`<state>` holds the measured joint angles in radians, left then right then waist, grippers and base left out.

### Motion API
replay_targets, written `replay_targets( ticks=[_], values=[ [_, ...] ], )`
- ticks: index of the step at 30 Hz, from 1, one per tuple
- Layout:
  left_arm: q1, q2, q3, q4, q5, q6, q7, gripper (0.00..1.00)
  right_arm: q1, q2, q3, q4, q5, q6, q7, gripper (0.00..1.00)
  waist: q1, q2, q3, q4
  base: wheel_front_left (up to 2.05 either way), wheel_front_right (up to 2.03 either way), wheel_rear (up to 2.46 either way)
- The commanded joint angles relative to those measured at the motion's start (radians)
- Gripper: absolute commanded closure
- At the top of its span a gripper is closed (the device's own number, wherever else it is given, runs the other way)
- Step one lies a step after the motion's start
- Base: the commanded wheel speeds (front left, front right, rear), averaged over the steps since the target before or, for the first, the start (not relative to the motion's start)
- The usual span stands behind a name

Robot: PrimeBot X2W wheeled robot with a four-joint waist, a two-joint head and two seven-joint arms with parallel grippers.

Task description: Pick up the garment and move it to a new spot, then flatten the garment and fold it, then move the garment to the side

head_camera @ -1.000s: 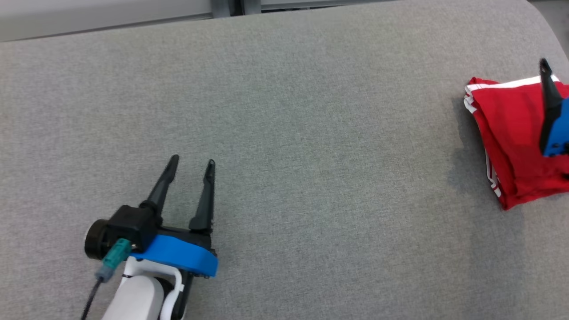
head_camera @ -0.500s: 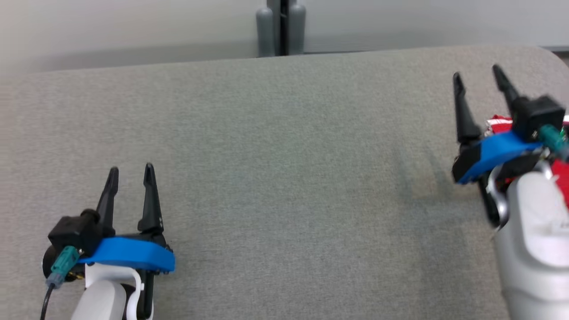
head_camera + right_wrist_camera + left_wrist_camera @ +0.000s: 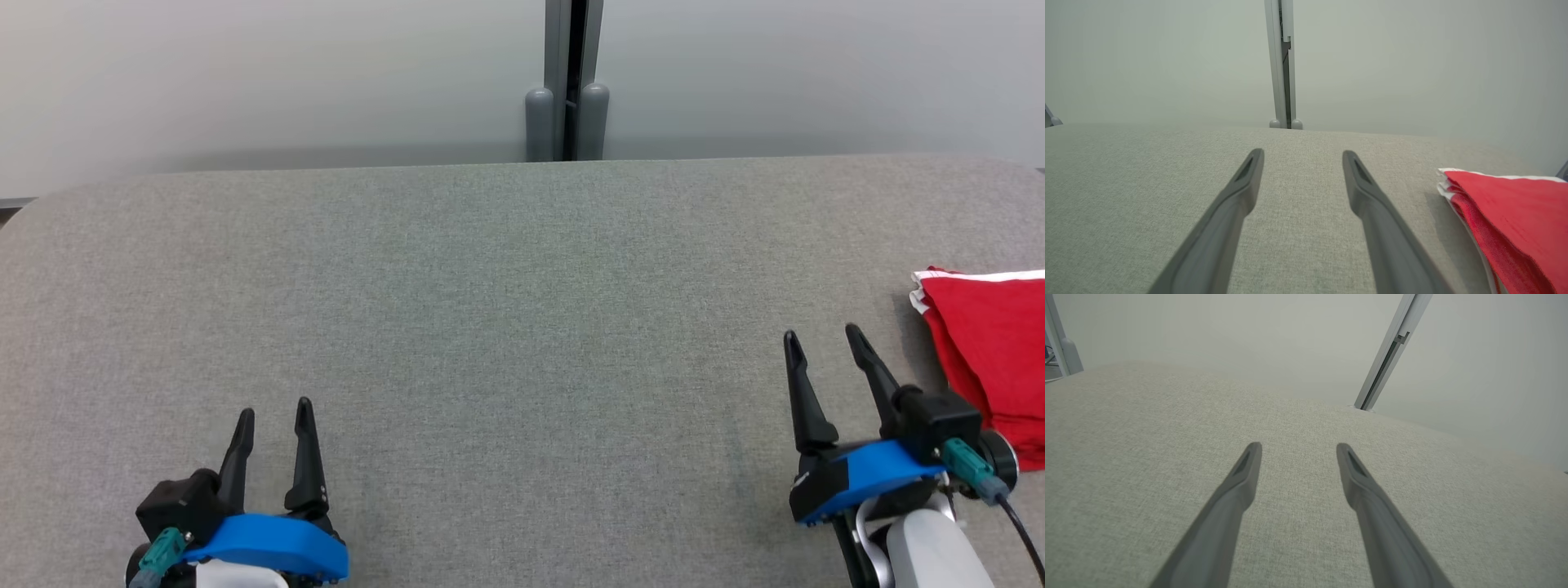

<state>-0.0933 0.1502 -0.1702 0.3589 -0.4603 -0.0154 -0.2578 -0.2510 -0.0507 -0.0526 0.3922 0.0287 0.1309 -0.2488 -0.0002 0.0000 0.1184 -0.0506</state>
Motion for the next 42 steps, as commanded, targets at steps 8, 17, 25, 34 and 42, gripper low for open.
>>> replay_targets(
  ticks=[8, 17, 25, 34, 42],
  values=[
    [0.032, -0.011, 0.033, -0.01, 0.006, 0.006, -0.008, 0.0, 0.092, 0.0, 0.019, -0.069, 0.031, 0.0, -0.014, 0.0, 0.0002, 0.0, -0.004, -0.014, 0.0, 0.0, 0.0],
    [0.04, -0.015, 0.04, -0.022, 0.039, 0.001, -0.008, 0.0, 0.111, 0.0, 0.033, -0.078, 0.042, 0.0, -0.017, 0.0, 0.0002, 0.0, -0.008, -0.012, 0.0, 0.0, 0.0],
    [0.036, -0.016, 0.039, -0.017, 0.053, -0.004, -0.008, 0.0, 0.112, 0.0, 0.025, -0.071, 0.045, 0.0, -0.017, 0.0, 0.0002, 0.0, -0.011, -0.003, 0.0, 0.0, 0.0],
    [0.042, -0.023, 0.031, -0.01, 0.069, -0.003, 0.001, 1.0, 0.099, 0.002, 0.023, -0.043, 0.047, 0.0, -0.008, 1.0, 0.0003, 0.0, -0.012, 0.005, 0.0, 0.0, 0.0],
    [0.042, -0.033, 0.053, -0.01, -0.033, -0.013, 0.034, 1.0, 0.099, 0.003, 0.009, -0.037, 0.175, 0.0, 0.031, 1.0, 0.0003, 0.0, -0.017, 0.007, 0.0, 0.0, 0.0]
  ],
)
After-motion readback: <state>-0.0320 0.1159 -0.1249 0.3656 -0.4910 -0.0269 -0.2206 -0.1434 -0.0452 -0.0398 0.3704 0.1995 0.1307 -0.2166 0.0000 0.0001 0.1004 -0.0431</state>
